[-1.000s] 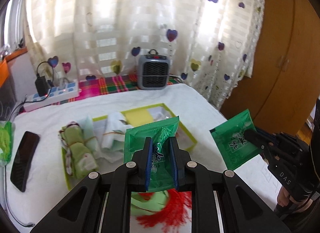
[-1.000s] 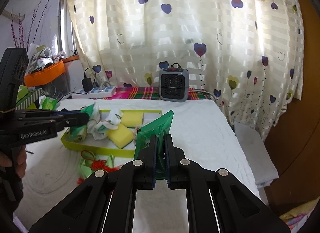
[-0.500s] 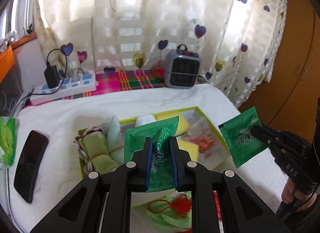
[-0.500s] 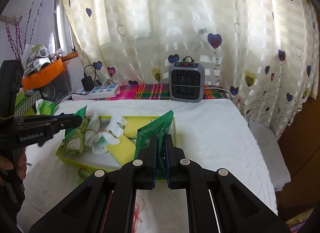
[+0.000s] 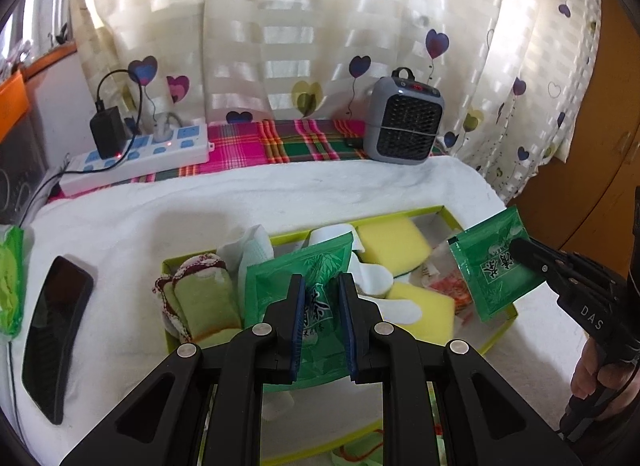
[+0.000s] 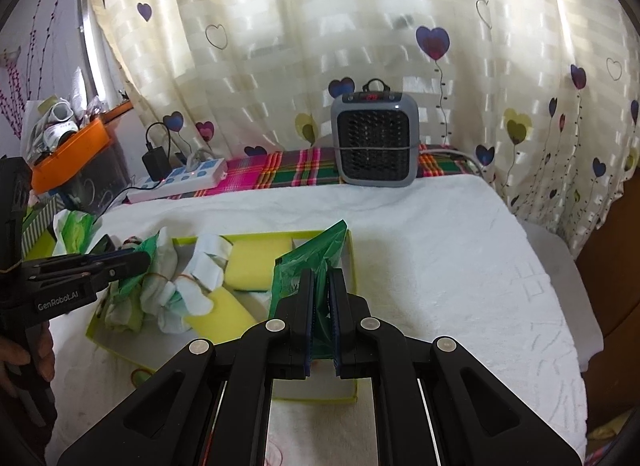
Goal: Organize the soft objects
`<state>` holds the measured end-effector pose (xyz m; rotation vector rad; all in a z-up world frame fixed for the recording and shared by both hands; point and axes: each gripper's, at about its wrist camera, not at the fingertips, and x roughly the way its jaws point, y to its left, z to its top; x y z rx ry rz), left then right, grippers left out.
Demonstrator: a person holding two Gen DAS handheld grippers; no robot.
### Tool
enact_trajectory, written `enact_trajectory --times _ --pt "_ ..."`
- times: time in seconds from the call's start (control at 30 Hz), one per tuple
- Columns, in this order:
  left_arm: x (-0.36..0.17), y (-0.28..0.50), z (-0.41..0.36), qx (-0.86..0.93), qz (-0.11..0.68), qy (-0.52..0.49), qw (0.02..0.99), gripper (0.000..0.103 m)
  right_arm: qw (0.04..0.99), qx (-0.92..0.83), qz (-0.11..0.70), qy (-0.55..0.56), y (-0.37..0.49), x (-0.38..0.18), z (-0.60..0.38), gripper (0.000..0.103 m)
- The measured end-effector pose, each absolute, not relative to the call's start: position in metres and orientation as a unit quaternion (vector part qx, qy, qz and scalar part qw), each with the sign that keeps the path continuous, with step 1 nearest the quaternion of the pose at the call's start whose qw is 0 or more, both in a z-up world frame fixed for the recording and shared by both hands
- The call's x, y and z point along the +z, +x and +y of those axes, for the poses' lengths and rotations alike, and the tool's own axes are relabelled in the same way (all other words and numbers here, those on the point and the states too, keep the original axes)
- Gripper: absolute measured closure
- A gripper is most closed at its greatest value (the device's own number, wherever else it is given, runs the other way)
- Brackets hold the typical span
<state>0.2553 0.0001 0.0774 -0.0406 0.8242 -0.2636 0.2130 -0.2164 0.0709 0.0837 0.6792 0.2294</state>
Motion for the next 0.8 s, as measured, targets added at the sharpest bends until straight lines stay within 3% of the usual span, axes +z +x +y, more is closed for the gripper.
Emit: enact_trajectory --times 0.8 --pt "0.053 0.266 -0.009 -0.128 0.413 -0.009 0.902 0.087 0.922 0.107 0.371 0.033 0.239 0.043 -0.214 0.095"
